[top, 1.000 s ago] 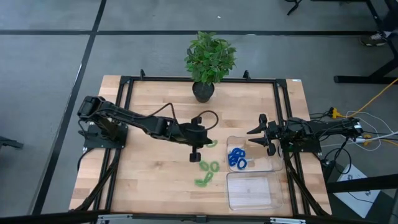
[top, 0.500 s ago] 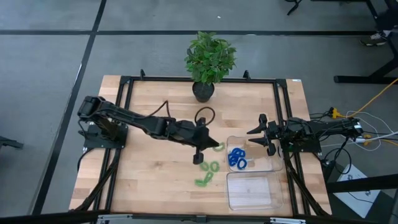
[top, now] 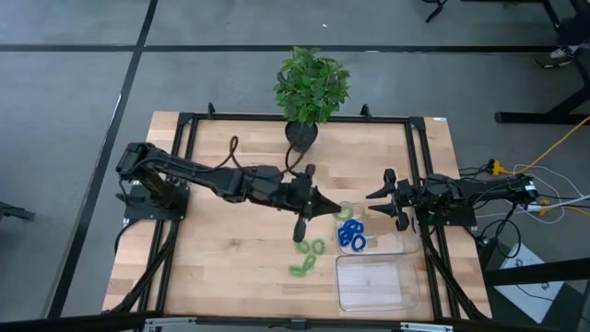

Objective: Sort spring keychains
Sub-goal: Put the green spring keychain in the bottom transparent bin

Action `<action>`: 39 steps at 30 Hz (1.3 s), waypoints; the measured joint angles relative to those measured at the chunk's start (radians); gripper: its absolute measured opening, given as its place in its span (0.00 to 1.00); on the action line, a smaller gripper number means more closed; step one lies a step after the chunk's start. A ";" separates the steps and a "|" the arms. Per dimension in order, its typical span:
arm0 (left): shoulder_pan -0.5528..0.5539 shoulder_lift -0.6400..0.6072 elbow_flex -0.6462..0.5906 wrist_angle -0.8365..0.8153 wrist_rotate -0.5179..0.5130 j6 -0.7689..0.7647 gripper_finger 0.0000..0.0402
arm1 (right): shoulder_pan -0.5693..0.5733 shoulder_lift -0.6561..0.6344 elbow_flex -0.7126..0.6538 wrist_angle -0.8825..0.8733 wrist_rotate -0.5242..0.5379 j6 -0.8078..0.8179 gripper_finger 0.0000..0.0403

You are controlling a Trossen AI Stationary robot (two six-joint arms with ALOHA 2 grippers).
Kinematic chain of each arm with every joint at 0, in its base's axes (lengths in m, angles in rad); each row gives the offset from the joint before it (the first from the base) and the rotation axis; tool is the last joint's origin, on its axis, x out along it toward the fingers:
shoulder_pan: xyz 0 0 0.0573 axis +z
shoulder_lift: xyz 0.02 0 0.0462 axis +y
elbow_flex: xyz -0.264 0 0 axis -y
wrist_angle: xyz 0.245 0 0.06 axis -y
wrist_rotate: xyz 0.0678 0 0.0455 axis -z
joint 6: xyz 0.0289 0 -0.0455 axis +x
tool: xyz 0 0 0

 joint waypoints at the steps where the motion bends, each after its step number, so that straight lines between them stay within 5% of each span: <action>1: 0.000 0.000 0.017 0.000 0.000 0.011 0.01 | 0.000 0.000 0.000 0.000 0.000 0.000 0.38; 13: -0.023 0.000 0.176 0.009 0.000 0.065 0.01 | 0.000 0.000 0.000 0.000 0.000 0.000 0.38; 25: -0.067 0.068 0.189 0.124 0.006 0.062 0.01 | 0.000 0.000 0.000 0.000 0.000 0.000 0.38; 39: -0.063 0.213 0.187 0.152 0.086 -0.149 0.01 | 0.000 0.000 0.000 0.000 0.000 0.000 0.38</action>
